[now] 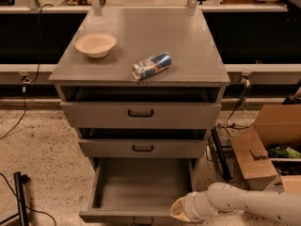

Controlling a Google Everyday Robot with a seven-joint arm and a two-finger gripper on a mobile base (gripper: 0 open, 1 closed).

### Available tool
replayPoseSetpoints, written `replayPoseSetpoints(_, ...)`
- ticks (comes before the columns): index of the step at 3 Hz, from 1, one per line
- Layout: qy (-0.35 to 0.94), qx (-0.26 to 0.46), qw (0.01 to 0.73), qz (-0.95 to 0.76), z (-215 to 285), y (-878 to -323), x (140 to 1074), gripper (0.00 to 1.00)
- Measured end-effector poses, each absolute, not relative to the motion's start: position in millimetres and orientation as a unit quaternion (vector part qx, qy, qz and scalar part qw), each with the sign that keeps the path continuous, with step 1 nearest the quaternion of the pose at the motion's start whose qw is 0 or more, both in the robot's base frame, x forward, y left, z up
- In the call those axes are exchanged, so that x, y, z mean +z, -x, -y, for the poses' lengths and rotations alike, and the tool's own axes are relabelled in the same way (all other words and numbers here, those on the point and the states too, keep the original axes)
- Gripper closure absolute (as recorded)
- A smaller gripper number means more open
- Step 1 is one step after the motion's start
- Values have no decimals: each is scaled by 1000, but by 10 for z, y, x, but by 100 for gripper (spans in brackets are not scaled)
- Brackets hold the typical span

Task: Close bottom drawer

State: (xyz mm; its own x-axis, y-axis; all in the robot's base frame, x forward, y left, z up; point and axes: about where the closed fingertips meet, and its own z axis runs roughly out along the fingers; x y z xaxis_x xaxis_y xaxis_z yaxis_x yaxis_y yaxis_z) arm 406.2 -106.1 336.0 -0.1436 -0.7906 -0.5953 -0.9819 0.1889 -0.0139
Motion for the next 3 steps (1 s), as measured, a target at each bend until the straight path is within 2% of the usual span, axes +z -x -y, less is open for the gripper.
replayPoseSetpoints(3,594,317,246,-697,908,-3659,2183,100)
